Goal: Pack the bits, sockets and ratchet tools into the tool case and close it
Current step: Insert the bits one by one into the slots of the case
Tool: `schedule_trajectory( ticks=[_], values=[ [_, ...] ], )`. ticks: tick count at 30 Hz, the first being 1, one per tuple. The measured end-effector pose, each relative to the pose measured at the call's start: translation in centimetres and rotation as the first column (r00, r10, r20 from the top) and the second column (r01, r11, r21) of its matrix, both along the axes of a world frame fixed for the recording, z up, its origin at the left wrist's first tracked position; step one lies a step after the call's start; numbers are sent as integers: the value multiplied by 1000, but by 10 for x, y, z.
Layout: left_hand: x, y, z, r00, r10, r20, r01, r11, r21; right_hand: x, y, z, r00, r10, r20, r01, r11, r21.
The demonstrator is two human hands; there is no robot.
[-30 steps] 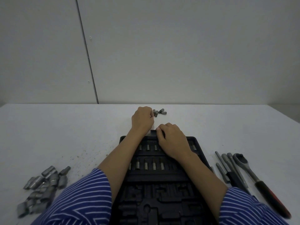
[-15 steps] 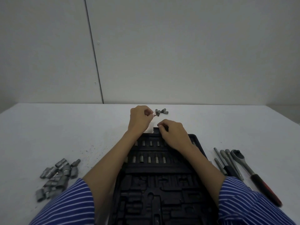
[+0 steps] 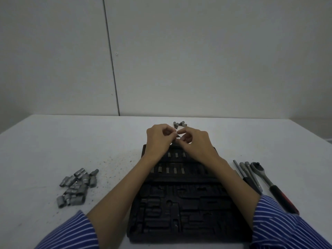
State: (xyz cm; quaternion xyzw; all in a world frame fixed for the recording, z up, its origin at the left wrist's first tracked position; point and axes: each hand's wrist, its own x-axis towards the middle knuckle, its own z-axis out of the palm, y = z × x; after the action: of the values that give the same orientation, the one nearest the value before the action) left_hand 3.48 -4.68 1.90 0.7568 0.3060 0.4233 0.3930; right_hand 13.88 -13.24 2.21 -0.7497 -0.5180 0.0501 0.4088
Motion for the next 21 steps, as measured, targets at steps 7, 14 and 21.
schedule_trajectory(
  ticks=[7,14,21],
  values=[
    [-10,-21,-4,1000,-7,13,7,1000,9,-4,-17,-2,1000,15,-20,-14,999,31],
    [-16,-33,-8,998,-49,28,49,999,-1,-6,-31,-2,993,24,-116,-19,999,49],
    [-17,-38,-11,996,-74,-41,78,991,107,-6,-42,-4,992,17,-124,-14,1000,21]
  ],
)
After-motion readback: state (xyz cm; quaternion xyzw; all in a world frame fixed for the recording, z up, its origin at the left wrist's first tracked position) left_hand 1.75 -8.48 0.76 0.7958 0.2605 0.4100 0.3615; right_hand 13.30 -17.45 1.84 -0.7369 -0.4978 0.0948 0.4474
